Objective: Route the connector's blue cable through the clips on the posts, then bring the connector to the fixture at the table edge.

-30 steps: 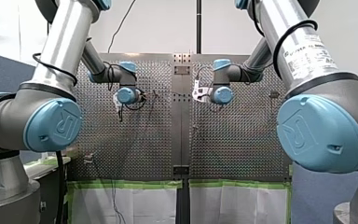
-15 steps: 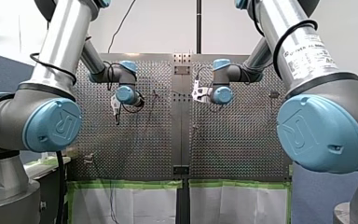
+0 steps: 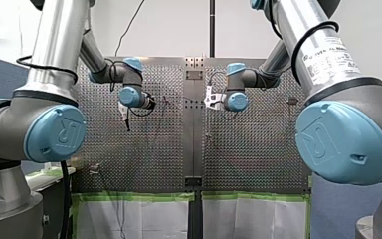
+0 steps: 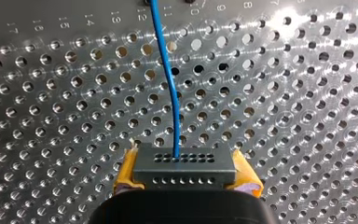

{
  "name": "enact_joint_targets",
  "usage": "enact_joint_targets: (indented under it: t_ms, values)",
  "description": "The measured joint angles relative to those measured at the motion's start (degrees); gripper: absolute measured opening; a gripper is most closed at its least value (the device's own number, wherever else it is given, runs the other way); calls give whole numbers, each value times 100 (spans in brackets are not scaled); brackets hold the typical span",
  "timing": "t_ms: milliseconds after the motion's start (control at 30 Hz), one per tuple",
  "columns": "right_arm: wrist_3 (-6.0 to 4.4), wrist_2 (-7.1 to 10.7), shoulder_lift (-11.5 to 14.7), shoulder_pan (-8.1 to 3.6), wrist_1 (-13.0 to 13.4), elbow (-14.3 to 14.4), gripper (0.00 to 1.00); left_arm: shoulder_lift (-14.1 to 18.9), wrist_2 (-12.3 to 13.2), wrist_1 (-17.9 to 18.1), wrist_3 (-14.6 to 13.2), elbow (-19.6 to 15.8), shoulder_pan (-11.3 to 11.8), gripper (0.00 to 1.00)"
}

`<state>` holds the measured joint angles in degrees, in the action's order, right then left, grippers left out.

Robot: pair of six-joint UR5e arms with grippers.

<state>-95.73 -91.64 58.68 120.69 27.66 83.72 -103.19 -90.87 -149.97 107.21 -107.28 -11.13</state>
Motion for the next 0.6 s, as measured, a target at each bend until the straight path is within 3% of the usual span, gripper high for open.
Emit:
enact_joint_targets:
  t_ms: [300,600]
  values:
    - [0,2,0,11,-5,0,0,115,144,-10,13,-395,-124,98]
    - [0,3,0,20,-31,0,0,521,168,5,111,-833,-187,98]
